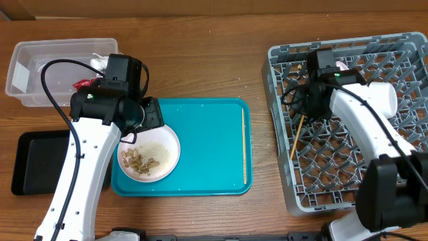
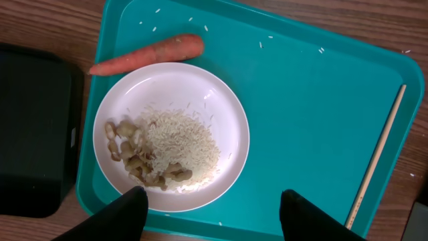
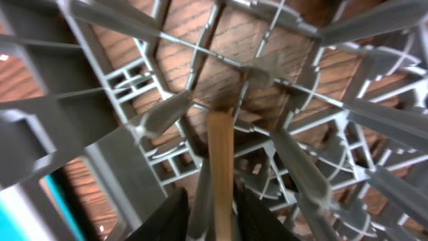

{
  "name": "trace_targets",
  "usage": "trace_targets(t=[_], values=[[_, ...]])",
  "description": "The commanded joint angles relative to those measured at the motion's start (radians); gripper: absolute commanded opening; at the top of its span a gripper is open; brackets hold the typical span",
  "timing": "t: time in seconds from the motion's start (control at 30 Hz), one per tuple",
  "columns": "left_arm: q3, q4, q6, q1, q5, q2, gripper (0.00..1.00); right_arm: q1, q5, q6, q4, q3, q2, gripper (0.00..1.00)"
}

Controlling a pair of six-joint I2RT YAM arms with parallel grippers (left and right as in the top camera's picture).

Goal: Sort waste into correct bins and load items into the dishwasher

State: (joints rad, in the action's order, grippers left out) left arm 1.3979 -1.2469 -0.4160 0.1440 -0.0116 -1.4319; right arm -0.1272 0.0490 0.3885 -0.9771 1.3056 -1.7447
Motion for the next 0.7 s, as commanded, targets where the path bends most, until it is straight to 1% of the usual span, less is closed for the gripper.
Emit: trace_targets(t=[0.0, 0.1, 0.2, 0.33, 0.5, 0.67], values=[[0.011, -0.003, 0.012, 0.000, 0.004, -0.006, 0.66, -0.003, -0.006, 0.005, 0.008, -0.010, -0.019, 0.21], [0.011, -0.003, 0.012, 0.000, 0.004, -0.006, 0.65, -0.003, -0.006, 0.005, 0.011, -0.006, -0.019, 0.13], [0.011, -0.003, 0.012, 0.000, 0.004, -0.006, 0.66, -0.003, -0.006, 0.005, -0.005, 0.012, -0.015, 0.08], [0.011, -0.002, 0.012, 0.000, 0.004, -0.006, 0.66, -0.003, -0.006, -0.004, -0.023, 0.048, 0.006, 0.07], [0.011, -0.002, 0.012, 0.000, 0.003, -0.006, 0.66, -0.003, -0.011, -0.049, -0.035, 0.067, 0.034, 0.04], [0.011, -0.003, 0.012, 0.000, 0.004, -0.006, 0.66, -0.003, -0.010, -0.083, -0.045, 0.067, 0.034, 0.06]])
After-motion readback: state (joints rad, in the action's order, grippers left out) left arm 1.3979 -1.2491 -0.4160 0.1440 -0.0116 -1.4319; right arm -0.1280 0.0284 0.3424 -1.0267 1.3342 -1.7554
